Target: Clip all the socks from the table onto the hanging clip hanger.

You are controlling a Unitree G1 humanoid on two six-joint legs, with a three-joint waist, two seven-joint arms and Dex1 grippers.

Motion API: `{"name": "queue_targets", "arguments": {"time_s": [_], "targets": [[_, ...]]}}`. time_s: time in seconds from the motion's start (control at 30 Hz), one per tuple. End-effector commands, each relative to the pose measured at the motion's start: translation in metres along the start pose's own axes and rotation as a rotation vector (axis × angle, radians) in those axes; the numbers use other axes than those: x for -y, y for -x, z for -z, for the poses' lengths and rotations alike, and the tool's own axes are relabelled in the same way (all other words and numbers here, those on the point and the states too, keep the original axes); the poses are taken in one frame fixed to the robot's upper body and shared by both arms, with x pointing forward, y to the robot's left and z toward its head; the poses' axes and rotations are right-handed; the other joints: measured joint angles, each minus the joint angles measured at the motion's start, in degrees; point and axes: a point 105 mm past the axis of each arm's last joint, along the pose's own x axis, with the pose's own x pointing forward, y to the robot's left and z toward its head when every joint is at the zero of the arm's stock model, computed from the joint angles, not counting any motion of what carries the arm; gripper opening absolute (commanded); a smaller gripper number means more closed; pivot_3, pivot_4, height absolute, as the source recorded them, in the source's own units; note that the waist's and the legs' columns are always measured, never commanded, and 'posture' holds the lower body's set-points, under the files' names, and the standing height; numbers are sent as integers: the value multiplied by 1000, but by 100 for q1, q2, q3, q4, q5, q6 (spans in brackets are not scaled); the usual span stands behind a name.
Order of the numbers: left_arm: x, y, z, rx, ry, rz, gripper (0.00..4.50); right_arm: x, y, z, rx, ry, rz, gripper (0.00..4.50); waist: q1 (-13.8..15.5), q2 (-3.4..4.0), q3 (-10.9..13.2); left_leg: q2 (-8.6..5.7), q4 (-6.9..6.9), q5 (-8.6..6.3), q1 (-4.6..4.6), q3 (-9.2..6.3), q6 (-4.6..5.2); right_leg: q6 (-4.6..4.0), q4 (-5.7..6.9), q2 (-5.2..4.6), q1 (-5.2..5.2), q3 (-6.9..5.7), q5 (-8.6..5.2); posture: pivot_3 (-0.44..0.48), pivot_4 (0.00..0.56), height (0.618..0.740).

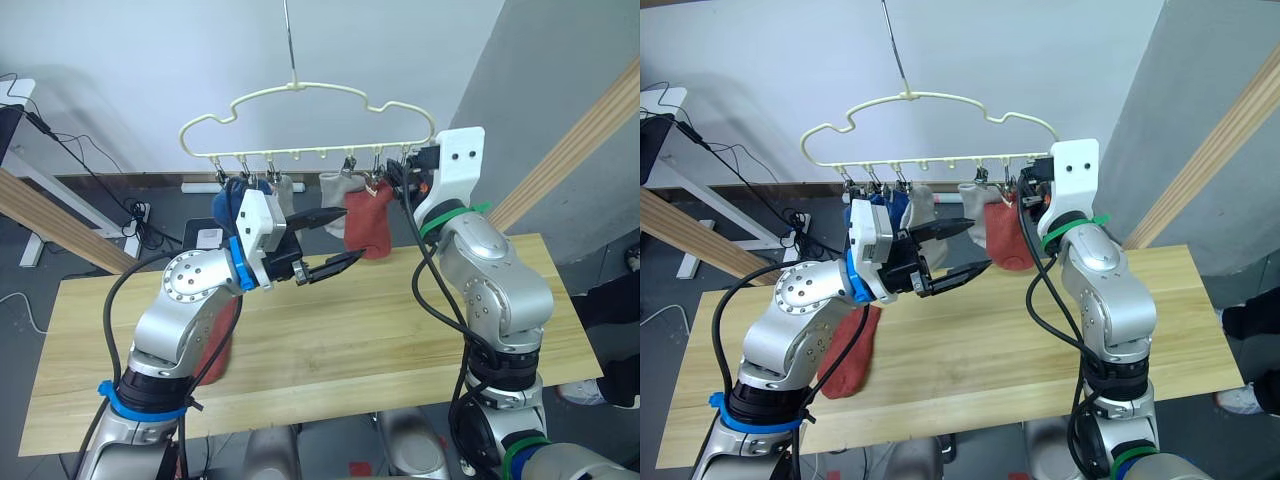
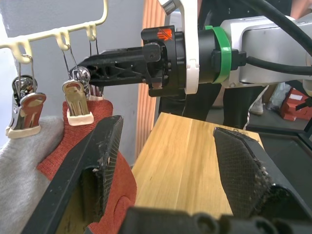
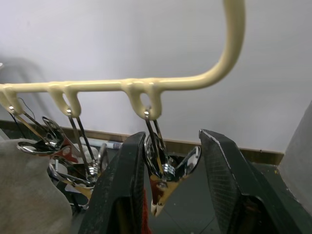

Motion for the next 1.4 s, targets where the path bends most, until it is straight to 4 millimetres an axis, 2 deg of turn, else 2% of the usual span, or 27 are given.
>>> {"name": "queue_targets", "arguments": {"time_s": [0.03, 0.27, 1.4], "targets": [[4, -2, -6, 26, -23, 16, 3276, -2, 10, -18, 71, -18, 1, 1799, 0, 0, 0, 0, 0, 0, 0, 0, 0, 0, 0, 0, 0, 0, 0, -259, 292, 740], [5, -3, -5, 27, -16, 20, 3276, -7, 18, -16, 60, -46, 9, 1799, -2, 0, 0, 0, -1, 0, -1, -1, 0, 0, 0, 0, -1, 0, 0, -263, 292, 740], [9, -5, -3, 26, -6, 32, 3276, -17, 21, -17, 74, -168, -14, 1799, -11, 1, -1, 1, -2, 0, -2, 0, 0, 0, -1, 0, -4, 0, 0, -274, 294, 740]]}}
